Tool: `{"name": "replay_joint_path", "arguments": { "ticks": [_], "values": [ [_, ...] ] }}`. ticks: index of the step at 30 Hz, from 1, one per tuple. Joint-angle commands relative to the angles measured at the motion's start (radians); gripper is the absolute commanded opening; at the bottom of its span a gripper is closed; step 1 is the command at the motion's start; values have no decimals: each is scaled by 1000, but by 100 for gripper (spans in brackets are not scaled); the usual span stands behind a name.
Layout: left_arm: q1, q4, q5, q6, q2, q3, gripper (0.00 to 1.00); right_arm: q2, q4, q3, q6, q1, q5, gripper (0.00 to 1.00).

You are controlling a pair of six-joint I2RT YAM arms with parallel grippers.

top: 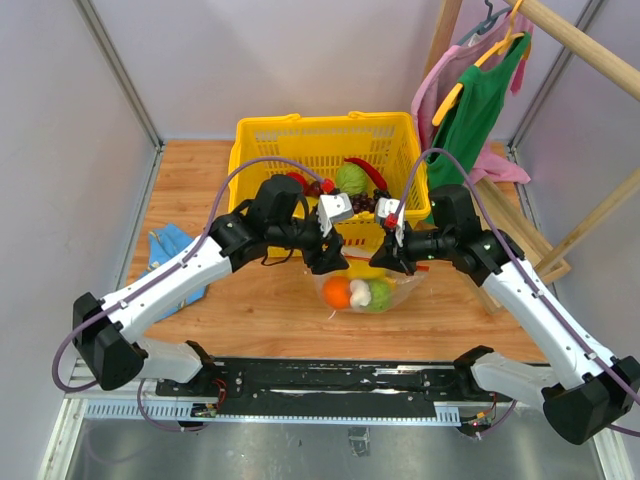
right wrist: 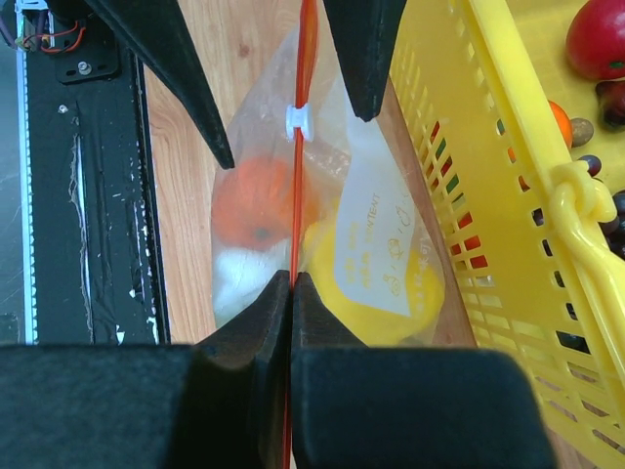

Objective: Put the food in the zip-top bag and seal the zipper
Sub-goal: Zip the zipper food storage bag at the center of the board.

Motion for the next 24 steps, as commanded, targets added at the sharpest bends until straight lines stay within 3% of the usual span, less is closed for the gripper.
{"name": "replay_joint_path", "arguments": {
  "ticks": [1, 5, 11, 16, 24],
  "values": [
    [2, 47, 55, 24, 14, -3, 57, 0, 35, 2, -25, 3, -44, 1],
    [3, 43, 59, 29, 25, -7, 45, 4, 32, 3, -31, 3, -48, 1],
    [3, 34, 61, 33, 32, -18, 44, 3, 24, 6, -41, 3, -49, 1],
    [3, 11, 59, 40, 38, -21, 36, 1, 22, 2, -46, 3, -37, 1],
    [2, -43, 29, 54, 30, -21, 1, -7, 7, 4, -56, 2, 36, 1]
  ]
}}
